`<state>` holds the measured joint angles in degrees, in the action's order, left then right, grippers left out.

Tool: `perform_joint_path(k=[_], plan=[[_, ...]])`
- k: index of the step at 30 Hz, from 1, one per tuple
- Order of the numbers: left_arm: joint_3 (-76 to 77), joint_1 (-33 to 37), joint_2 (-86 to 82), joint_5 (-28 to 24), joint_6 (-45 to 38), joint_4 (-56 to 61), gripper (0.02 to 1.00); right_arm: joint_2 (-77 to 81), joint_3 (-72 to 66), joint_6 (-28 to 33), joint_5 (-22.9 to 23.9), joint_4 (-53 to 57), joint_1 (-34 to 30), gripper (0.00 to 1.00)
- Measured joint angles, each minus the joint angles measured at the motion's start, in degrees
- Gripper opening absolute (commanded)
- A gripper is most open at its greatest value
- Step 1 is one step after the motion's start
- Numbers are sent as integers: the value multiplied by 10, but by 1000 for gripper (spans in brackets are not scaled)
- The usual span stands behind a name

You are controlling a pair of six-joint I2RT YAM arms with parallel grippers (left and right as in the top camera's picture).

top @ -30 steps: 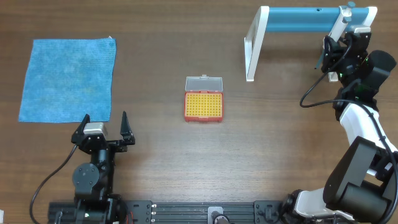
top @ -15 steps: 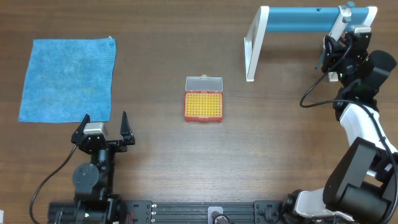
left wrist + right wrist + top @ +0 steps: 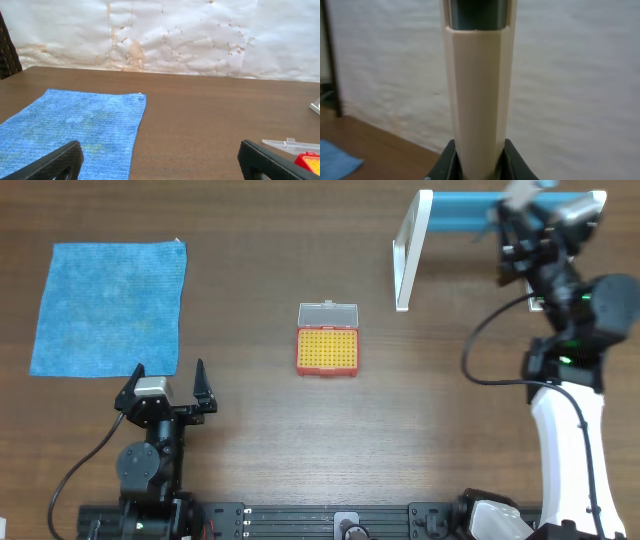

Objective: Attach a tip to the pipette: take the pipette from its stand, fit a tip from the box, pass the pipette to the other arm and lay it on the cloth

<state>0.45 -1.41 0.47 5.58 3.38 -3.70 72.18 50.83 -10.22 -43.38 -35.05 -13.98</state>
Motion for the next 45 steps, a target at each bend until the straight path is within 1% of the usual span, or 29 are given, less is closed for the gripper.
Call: perform_joint_path(k=[2, 4, 5, 6, 7, 9, 12, 15, 17, 20, 24, 27, 32, 35, 45], plan=[[0, 0, 0, 0, 0, 0, 998, 4, -5, -14, -23, -24, 60, 77], [0, 0, 0, 0, 0, 0, 998, 17, -21, -20, -36, -64, 121, 75], [0, 0, 0, 0, 0, 0, 998, 27, -32, -22, -39, -86, 145, 77], [0, 0, 0, 0, 0, 0, 996, 53, -56, -26, -42, -131, 189, 75], [0, 0, 0, 0, 0, 0, 998, 68, -67, -28, -45, -144, 212, 73], [0, 0, 0, 0, 0, 0, 998, 115, -94, -28, -49, -199, 278, 77], [0, 0, 0, 0, 0, 0, 1000, 162, -101, -15, -49, -211, 343, 80], [0, 0, 0, 0, 0, 0, 998, 187, -113, 8, -48, -213, 374, 75], [0, 0, 0, 0, 0, 0, 998, 190, -129, 18, -49, -213, 383, 77], [0, 0, 0, 0, 0, 0, 998, 190, -141, 38, -48, -214, 377, 77], [0, 0, 0, 0, 0, 0, 998, 190, -151, 76, -23, -214, 371, 77], [0, 0, 0, 0, 0, 0, 998, 190, -159, 95, -16, -206, 359, 77], [0, 0, 0, 0, 0, 0, 998, 190, -167, 106, 0, -191, 350, 77], [0, 0, 0, 0, 0, 0, 998, 191, -168, 108, 1, -160, 350, 77], [0, 0, 0, 0, 0, 0, 998, 191, -168, 110, 2, -157, 350, 77]])
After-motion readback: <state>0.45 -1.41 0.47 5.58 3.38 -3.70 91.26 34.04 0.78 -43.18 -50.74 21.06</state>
